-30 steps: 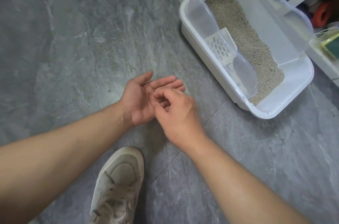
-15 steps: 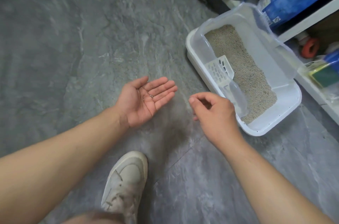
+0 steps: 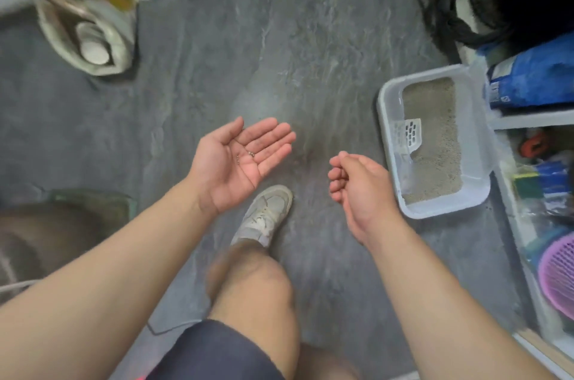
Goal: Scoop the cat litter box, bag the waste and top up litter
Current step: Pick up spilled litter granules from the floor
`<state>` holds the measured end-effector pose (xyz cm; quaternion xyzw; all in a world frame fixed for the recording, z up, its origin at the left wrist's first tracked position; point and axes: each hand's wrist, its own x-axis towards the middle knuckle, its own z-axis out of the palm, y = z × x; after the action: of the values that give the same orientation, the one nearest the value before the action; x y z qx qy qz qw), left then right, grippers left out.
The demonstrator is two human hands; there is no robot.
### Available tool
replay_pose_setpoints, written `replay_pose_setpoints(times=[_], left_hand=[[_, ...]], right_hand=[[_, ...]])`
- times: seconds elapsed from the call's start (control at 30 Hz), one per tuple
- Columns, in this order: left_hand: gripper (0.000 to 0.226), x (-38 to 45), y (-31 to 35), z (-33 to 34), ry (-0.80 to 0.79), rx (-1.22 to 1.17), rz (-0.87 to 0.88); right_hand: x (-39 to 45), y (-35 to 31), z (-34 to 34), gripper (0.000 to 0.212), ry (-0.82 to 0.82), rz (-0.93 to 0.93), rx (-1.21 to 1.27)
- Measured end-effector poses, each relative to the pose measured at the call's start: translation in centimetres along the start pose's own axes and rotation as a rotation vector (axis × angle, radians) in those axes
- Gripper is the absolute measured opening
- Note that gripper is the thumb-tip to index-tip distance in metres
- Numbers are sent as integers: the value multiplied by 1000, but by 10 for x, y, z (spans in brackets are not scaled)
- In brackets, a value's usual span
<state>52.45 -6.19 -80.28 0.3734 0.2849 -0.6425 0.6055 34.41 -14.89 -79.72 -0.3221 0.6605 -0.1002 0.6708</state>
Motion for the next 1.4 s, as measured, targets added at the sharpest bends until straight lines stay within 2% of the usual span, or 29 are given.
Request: replay_pose_setpoints(times=[0.2, 0.37, 0.47, 0.6, 0.8, 0.93, 1.03, 1.27, 1.4], left_hand=[[54, -135, 42, 56, 48, -138, 72], [53, -234, 67, 99, 38, -289, 189], [52, -282, 73, 113, 34, -389, 274], [51, -335, 63, 126, 34, -519, 430], [49, -406, 9, 120, 19, -793, 723], [49, -447, -47, 81, 64, -954, 900], [49, -477, -98, 41, 108, -1105, 1044], [52, -539, -214, -32, 194, -1453, 1282], [52, -565, -271, -74, 230, -1621, 1370]], right_hand=[[-106, -84, -7, 29, 47, 59, -414], [-179, -159, -21, 36, 64, -63, -814], [-206, -193, -26, 32, -9, -134, -921], [-225, -232, -13, 41, -120, -293, -1120], [-274, -271, 61, 45, -449, -617, -1396], [-316, -254, 111, 45, -633, -772, -1566], [-355, -216, 139, 44, -757, -829, -1672], [-472, -74, 165, 39, -1166, -897, -1894], [-527, 9, 165, 38, -1332, -914, -2040]])
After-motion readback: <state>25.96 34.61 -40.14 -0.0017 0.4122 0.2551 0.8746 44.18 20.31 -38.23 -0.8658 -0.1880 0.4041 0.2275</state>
